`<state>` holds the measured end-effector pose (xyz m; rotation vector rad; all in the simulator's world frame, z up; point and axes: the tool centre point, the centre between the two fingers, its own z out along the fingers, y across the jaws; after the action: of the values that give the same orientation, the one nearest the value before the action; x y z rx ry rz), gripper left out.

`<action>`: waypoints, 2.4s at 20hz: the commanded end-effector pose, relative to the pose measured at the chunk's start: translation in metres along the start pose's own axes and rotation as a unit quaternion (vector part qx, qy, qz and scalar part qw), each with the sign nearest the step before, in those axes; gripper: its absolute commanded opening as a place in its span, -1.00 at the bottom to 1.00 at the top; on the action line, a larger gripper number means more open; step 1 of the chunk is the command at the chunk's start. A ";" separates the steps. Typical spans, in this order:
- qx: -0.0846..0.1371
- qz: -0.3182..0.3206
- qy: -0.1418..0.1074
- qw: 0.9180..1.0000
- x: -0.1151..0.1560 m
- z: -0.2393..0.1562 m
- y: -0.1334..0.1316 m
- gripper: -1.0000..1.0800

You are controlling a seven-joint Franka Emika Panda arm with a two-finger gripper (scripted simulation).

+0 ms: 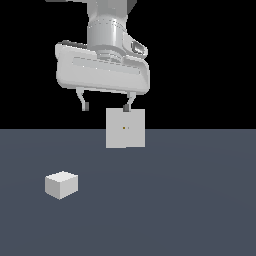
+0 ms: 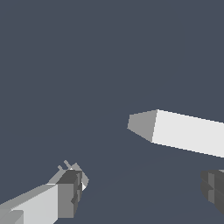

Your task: Plug the charger into the wall socket.

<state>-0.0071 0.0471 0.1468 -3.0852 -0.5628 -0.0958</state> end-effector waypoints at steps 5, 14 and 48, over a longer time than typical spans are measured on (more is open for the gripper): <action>0.009 -0.107 0.005 0.994 -0.016 0.026 -0.033 0.92; 0.021 -0.241 0.011 0.970 -0.045 0.058 -0.070 0.92; 0.027 -0.326 0.013 0.945 -0.073 0.121 -0.087 0.92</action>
<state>-0.0992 0.1048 0.0275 -2.6973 -1.5211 -0.1163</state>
